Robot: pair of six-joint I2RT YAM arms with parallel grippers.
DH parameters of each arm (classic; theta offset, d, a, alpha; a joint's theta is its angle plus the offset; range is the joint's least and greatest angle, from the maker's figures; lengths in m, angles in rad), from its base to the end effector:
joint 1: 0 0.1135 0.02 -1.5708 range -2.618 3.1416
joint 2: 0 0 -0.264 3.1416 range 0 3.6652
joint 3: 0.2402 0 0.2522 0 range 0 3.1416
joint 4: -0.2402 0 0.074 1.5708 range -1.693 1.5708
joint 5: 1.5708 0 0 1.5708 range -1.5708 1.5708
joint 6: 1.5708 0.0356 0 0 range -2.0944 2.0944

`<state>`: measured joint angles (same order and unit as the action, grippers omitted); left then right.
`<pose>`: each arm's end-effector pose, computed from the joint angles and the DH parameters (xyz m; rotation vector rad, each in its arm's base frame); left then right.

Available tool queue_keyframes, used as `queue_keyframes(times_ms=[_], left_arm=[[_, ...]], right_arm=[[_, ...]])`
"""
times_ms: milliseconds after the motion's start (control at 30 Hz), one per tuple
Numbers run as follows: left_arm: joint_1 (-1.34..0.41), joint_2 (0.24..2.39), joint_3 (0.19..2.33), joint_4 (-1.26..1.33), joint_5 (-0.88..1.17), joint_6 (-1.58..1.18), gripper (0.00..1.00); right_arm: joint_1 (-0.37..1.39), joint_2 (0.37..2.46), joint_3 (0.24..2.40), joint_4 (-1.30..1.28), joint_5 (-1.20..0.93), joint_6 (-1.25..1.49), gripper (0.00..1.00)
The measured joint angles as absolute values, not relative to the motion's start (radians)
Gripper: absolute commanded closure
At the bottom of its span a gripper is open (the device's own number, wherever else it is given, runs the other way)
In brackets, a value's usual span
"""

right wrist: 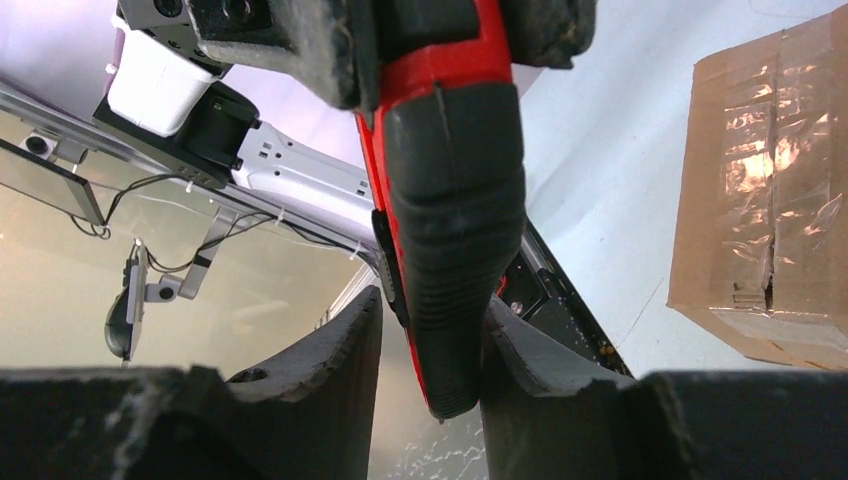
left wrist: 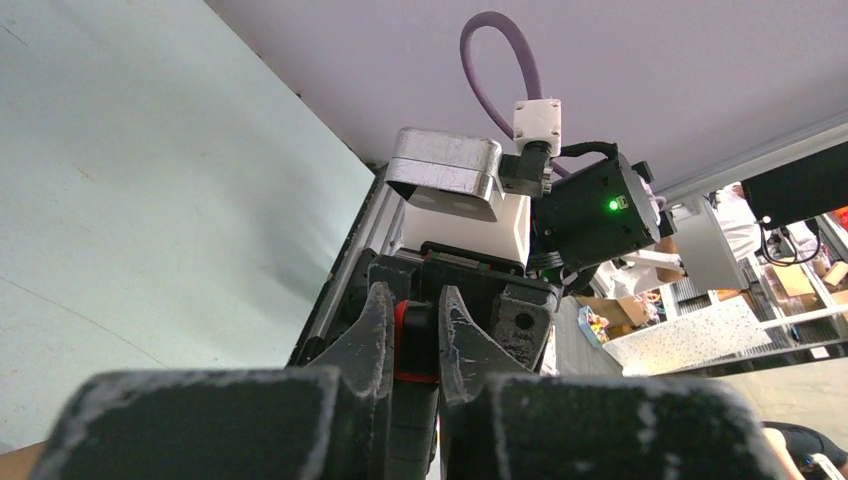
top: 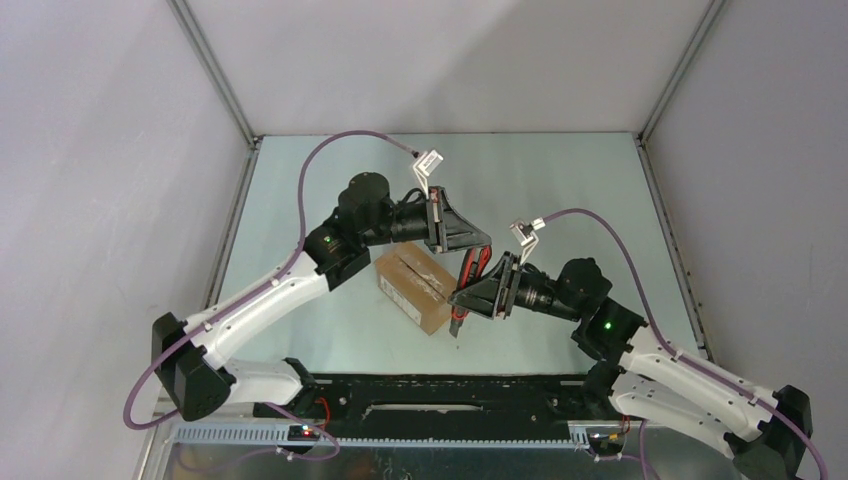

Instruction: Unpack the express box

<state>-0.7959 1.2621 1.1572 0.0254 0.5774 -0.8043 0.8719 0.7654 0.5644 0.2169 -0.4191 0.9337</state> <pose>0.1912 -0.2231 0.3908 0.5041 1.8687 -1.6229 0.1100 0.1534 0.3080 -0.3342 1.8170 1.6783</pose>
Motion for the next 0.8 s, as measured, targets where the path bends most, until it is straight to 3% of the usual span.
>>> queue_keyframes(times_ms=[300, 467, 533, 600, 633, 733, 767, 800], left_arm=[[-0.796, 1.282, 1.149, 0.104, 0.606, -0.842, 1.0], [-0.796, 1.315, 1.137, 0.173, 0.644, -0.895, 1.0], [-0.795, 1.32, 1.131, 0.196, 0.658, -0.909, 1.0], [-0.795, 1.324, 1.128, 0.212, 0.666, -0.918, 0.96], [-0.795, 1.325, 1.128, 0.215, 0.669, -0.919, 0.8], [-0.791, 1.326, 1.129, 0.199, 0.661, -0.897, 0.09], [-0.789, 1.325, 1.129, 0.177, 0.651, -0.878, 0.02], [-0.784, 1.322, 1.13, 0.141, 0.632, -0.862, 0.01]], right_arm=[[0.868, 0.769, 0.564, 0.22, -0.437, 0.936, 0.68], [0.868, 0.771, 0.564, 0.221, -0.446, 0.936, 0.77], [0.868, 0.769, 0.564, 0.22, -0.448, 0.935, 0.85], [0.868, 0.767, 0.564, 0.219, -0.448, 0.935, 1.0], [0.868, 0.766, 0.564, 0.219, -0.448, 0.935, 1.0], [0.868, 0.759, 0.564, 0.206, -0.438, 0.936, 1.0], [0.869, 0.753, 0.564, 0.192, -0.42, 0.935, 1.0], [0.869, 0.746, 0.564, 0.176, -0.402, 0.935, 1.0]])
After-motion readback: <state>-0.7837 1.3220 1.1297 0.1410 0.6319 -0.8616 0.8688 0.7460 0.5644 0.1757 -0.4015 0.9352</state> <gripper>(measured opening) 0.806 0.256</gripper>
